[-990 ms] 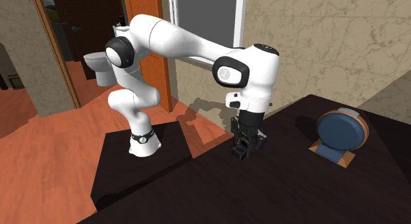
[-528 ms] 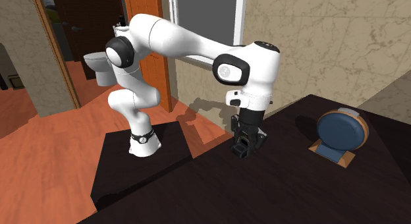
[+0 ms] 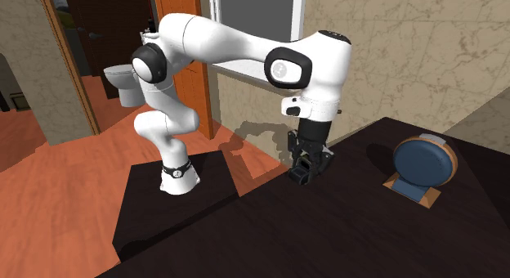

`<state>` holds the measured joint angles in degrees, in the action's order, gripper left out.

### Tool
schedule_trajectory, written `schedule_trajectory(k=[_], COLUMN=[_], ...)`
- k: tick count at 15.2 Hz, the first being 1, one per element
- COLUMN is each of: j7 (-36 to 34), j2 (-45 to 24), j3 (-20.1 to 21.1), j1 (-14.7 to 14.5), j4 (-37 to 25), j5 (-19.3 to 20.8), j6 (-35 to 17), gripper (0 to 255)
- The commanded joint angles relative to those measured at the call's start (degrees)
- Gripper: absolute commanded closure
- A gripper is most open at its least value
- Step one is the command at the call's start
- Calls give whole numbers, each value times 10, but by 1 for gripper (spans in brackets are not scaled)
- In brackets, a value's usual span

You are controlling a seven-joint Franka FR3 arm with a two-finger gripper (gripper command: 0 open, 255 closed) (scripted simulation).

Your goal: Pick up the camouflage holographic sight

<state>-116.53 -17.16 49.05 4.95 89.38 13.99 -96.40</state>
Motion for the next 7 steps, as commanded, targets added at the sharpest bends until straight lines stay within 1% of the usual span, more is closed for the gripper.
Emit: schedule_trajectory(k=[1,5,7], j7=[1,2,2], j2=[0,-2,-3], j3=[1,2,2], j1=[-2,-8,-9], j4=[-15,-50,-51], j5=[-1,1,1], j6=[15,47,48], gripper=[255,255,255])
